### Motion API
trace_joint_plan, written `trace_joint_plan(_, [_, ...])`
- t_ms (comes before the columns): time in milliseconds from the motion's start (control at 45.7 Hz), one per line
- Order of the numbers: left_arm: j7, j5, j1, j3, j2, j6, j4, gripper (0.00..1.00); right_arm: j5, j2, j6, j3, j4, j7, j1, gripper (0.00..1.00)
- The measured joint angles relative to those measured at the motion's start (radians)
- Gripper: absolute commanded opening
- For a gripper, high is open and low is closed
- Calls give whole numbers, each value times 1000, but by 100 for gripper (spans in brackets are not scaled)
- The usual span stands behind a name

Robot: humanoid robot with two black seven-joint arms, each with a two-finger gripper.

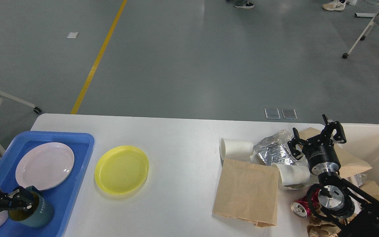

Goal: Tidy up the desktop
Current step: 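Release the teal mug and raise the left gripper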

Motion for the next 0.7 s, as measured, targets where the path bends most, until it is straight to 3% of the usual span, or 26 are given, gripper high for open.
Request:
trace_joint_plan(197, [-25, -49, -208, 167, 9, -34, -68, 96, 0, 0, 0, 0, 0, 0, 0, 100])
trace_joint_plan(350, [-35, -81, -431, 312, -13, -35, -208, 96, 0, 0, 0, 0, 0, 0, 0, 100])
trace_joint_plan(547, [-38, -154, -781, 416, -132, -32, -445, 96, 0, -1, 0, 0, 0, 0, 0, 100])
trace_joint_plan(700, [-38, -272, -1000, 460, -328, -32, -578, 96, 0, -1, 0, 0, 0, 0, 0, 100])
